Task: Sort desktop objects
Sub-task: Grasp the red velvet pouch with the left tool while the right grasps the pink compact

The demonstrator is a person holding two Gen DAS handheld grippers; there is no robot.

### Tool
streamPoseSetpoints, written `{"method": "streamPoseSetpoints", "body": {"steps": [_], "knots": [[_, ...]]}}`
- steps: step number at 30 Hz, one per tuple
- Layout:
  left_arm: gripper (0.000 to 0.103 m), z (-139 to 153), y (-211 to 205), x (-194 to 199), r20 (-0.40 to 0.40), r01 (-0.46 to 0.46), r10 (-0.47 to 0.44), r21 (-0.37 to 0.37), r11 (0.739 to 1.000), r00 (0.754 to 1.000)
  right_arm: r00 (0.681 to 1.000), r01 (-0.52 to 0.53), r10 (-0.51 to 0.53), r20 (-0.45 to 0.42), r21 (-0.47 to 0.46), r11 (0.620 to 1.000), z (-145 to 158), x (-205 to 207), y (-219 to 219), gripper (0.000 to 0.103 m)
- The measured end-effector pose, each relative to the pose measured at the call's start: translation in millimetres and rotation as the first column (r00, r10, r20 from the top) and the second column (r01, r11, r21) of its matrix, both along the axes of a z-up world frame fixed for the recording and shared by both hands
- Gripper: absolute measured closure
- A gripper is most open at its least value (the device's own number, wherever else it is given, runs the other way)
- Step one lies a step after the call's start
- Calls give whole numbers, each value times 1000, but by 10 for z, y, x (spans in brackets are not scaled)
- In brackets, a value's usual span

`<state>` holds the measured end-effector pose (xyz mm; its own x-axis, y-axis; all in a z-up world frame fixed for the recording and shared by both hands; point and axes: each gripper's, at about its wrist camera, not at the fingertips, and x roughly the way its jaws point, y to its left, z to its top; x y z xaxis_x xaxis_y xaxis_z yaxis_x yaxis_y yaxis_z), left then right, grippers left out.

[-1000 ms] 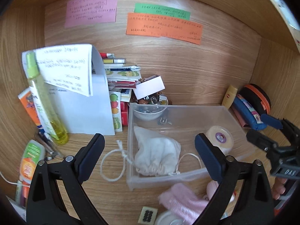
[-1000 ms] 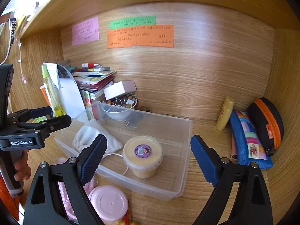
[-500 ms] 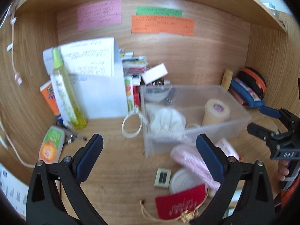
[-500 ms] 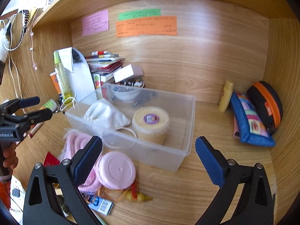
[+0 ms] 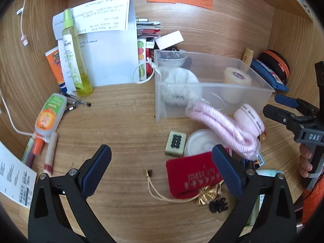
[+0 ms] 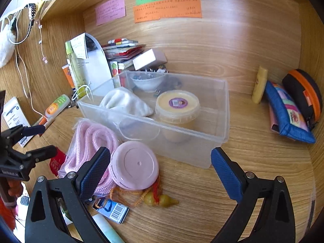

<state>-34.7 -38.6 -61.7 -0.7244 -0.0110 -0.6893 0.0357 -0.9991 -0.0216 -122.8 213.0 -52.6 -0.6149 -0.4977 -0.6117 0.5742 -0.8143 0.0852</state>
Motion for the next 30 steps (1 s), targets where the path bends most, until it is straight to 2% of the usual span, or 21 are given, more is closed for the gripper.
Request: {"method": "streamPoseSetpoints", "body": {"steps": [6, 16, 23, 25, 30], "knots": [[2, -75, 86, 98, 17, 26, -27, 26, 999, 999, 997, -35, 36, 75, -19, 999, -74, -49, -18, 4], [2, -252, 275, 77, 69, 74, -76, 33, 997, 995, 993, -83, 76, 89, 83, 993, -224, -3, -247, 4], [2, -350, 289, -57, 116, 50, -56, 50, 997, 992, 986, -87, 74, 150, 78, 993, -283, -119, -266, 5], [2, -378, 290, -83, 121, 42, -47, 49, 998, 992, 981, -82, 67, 183, 76, 994, -317, -172, -271, 7], [2, -425, 278, -101, 116, 21, -27, 55, 998, 993, 976, -102, 89, 199, 57, 993, -321, -184, -290, 23]]}}
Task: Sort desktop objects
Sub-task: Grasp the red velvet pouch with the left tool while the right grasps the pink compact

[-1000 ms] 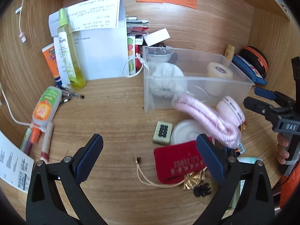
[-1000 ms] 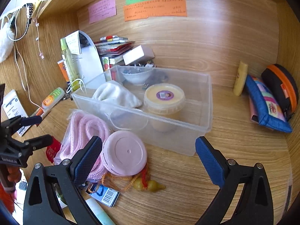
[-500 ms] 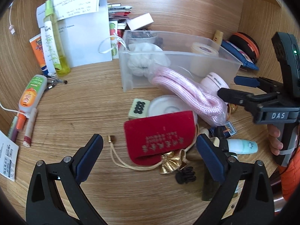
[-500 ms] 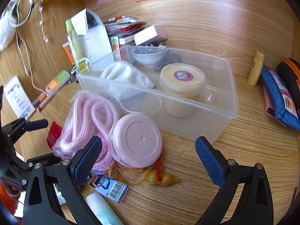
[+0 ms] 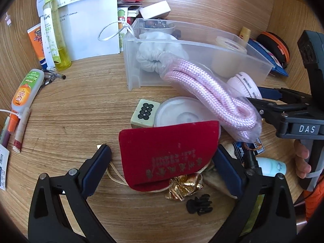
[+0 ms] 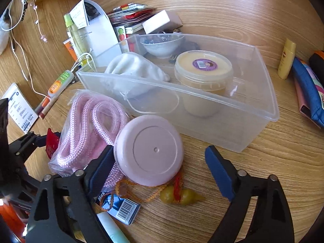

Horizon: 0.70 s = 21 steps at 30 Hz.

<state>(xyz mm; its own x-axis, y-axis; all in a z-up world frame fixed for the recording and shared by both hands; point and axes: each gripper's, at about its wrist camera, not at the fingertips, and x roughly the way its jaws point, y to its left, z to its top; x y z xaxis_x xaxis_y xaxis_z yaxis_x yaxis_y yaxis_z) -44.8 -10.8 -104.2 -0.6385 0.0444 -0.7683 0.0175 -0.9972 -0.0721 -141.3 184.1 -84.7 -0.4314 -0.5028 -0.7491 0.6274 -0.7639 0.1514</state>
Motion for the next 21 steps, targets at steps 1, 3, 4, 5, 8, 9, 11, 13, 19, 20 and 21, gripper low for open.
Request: {"method": "streamPoseSetpoints", "body": {"steps": [1, 3, 4, 5, 8, 9, 11, 13, 19, 20, 21], "knots": [[2, 0, 3, 5, -4, -1, 1, 0, 1000, 1000, 1000, -8, 8, -3, -5, 1000, 4, 13, -3, 25], [3, 6, 1, 16, -12, -5, 5, 2, 1000, 1000, 1000, -21, 21, -6, -11, 1000, 14, 36, -6, 35], [4, 6, 1, 27, -17, -6, 6, 4, 1000, 1000, 999, -32, 32, -5, -17, 999, 20, 49, -9, 37], [6, 6, 4, 33, -19, -5, 5, 4, 1000, 1000, 999, -38, 38, -4, -20, 999, 24, 56, -12, 40], [19, 11, 13, 55, -23, 3, -3, 12, 1000, 1000, 999, -42, 42, -6, -21, 999, 29, 72, -15, 40], [23, 13, 13, 60, -19, 10, -10, 17, 1000, 1000, 999, -42, 42, -8, -21, 999, 29, 75, -15, 40], [32, 17, 22, 67, -19, 15, -15, 21, 1000, 1000, 999, -45, 44, -8, -21, 999, 28, 84, -24, 40], [36, 22, 21, 86, -18, 20, -20, 23, 1000, 1000, 999, -46, 45, -14, -19, 999, 32, 93, -26, 40], [47, 52, -36, 146, -21, 26, -25, 37, 999, 999, 999, -34, 34, -32, -23, 999, 54, 97, 2, 40], [48, 67, -47, 160, -26, 25, -24, 36, 999, 999, 999, -34, 33, -32, -27, 999, 59, 94, 6, 40], [49, 81, -54, 170, -31, 25, -24, 34, 999, 999, 999, -33, 32, -33, -31, 999, 65, 96, 11, 40]]}}
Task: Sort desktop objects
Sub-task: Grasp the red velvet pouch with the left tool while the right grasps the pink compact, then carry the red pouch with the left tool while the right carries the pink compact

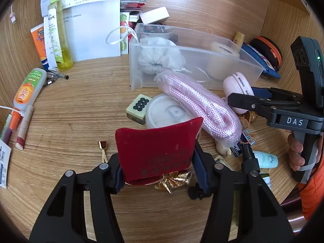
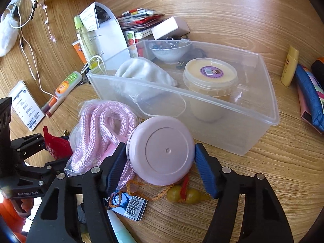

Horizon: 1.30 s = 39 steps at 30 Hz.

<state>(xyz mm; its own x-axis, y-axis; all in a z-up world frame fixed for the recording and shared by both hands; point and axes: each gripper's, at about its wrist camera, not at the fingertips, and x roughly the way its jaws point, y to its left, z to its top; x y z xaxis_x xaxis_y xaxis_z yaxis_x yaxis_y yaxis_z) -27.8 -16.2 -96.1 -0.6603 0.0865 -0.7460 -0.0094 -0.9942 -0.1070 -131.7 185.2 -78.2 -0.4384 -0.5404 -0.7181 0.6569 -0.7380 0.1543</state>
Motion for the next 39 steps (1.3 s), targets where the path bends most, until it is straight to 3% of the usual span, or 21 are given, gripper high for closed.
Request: {"method": "streamPoseSetpoints", "body": {"steps": [19, 25, 39], "knots": [[53, 440, -312, 144, -133, -83, 83, 3, 997, 988, 997, 25, -34, -72, -123, 992, 250, 60, 214, 40], [53, 622, -405, 72, -176, -103, 104, 16, 995, 979, 999, 22, -28, -45, -146, 989, 281, 30, 240, 40], [53, 971, -447, -240, -261, -54, 72, 74, 996, 963, 989, 39, -60, -137, -150, 988, 689, 56, 293, 40]]}}
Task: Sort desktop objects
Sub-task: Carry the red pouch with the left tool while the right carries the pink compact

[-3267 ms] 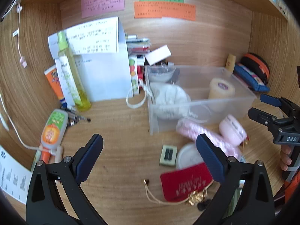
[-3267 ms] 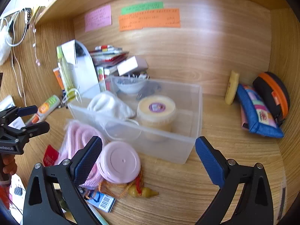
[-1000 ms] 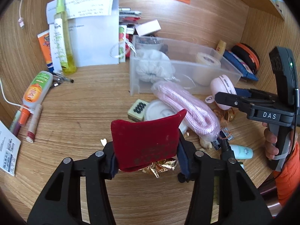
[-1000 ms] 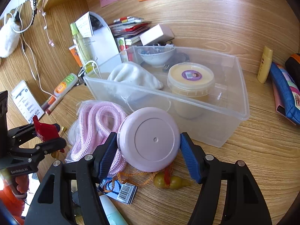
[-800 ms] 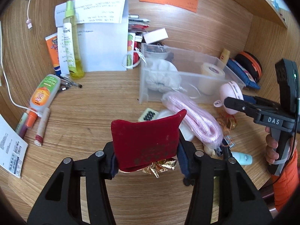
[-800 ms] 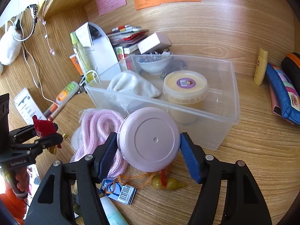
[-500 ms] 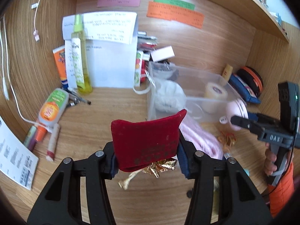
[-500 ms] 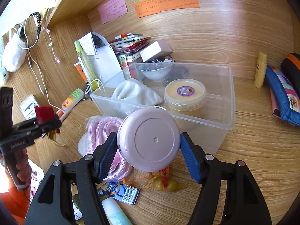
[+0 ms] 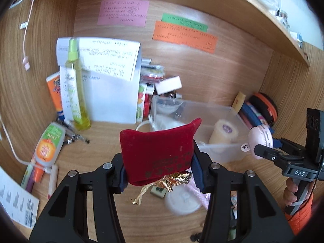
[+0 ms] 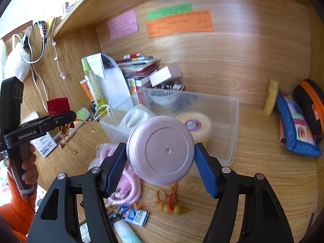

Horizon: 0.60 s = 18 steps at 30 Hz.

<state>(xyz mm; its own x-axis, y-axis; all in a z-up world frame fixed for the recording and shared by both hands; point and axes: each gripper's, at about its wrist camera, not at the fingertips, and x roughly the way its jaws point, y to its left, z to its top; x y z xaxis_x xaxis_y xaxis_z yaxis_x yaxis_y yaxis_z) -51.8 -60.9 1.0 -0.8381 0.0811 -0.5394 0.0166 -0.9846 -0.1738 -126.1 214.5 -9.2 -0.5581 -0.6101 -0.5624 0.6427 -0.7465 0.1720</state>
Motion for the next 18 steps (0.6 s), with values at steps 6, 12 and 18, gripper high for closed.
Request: {"method": "streamPoseSetpoints", "body": {"steps": [6, 12, 18], "knots": [[53, 270, 41, -197, -55, 36, -37, -7, 999, 998, 1000, 16, -16, -2, -4, 1000, 128, -218, -94, 40], [53, 409, 95, -444, -70, 78, -77, 4, 997, 995, 999, 25, -25, 25, -4, 1000, 142, -438, -227, 40], [53, 460, 156, -730, -67, 104, -103, 22, 994, 992, 998, 30, -30, 51, 7, 1000, 158, -643, -385, 40]]}}
